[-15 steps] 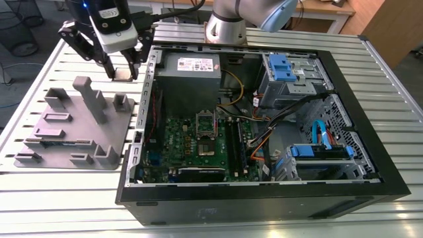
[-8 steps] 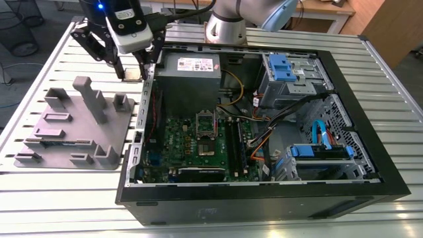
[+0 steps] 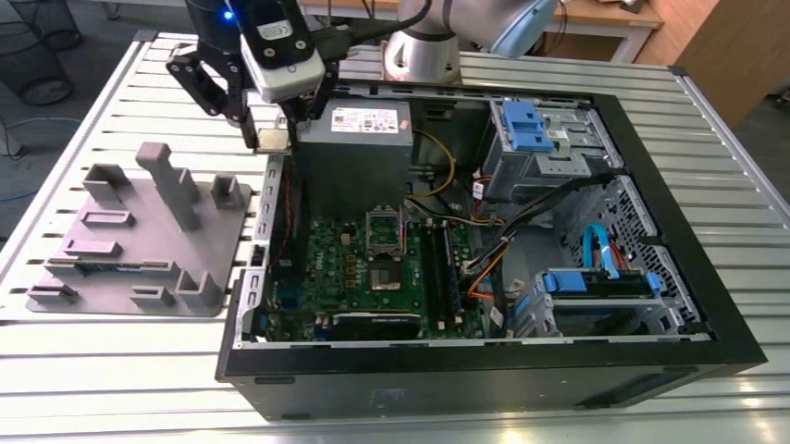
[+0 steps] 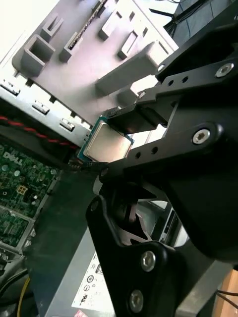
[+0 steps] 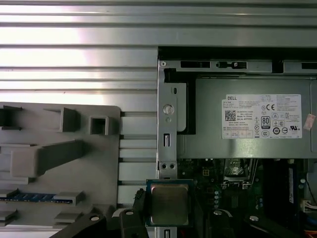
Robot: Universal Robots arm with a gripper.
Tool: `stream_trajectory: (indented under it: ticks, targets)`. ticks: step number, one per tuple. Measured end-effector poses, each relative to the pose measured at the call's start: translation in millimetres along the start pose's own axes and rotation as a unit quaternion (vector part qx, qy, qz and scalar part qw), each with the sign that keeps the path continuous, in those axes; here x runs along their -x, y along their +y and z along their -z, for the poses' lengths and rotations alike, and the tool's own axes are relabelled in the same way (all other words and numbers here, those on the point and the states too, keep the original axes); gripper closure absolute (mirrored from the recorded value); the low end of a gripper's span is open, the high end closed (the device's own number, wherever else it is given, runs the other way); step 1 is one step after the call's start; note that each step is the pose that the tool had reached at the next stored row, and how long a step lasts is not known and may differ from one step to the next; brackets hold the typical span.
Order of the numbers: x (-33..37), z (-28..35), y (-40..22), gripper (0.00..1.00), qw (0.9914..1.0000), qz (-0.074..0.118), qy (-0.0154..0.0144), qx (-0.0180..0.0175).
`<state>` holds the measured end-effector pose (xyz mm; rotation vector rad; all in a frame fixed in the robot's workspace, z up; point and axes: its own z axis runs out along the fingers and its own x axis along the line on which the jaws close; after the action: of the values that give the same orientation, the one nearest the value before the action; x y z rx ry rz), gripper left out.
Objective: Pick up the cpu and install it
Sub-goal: 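Pick up the cpu and move it towards the insertion slot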
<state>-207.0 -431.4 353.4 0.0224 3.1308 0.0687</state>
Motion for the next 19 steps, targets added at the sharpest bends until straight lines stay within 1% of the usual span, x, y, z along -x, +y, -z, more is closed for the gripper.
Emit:
stream_trajectory:
  ticks: [6, 11, 15, 19]
  targets:
    - [16.2, -0.7, 0.2, 0.53, 1.0, 0.0, 0.0001, 0.0]
    - [27.8, -1.1, 0.3, 0.53, 1.0, 0.0, 0.0001, 0.0]
    - [35.0, -1.5, 0.5, 0.53, 1.0, 0.0, 0.0001, 0.0]
    - [40.0, -1.8, 0.5, 0.53, 1.0, 0.0, 0.0001, 0.0]
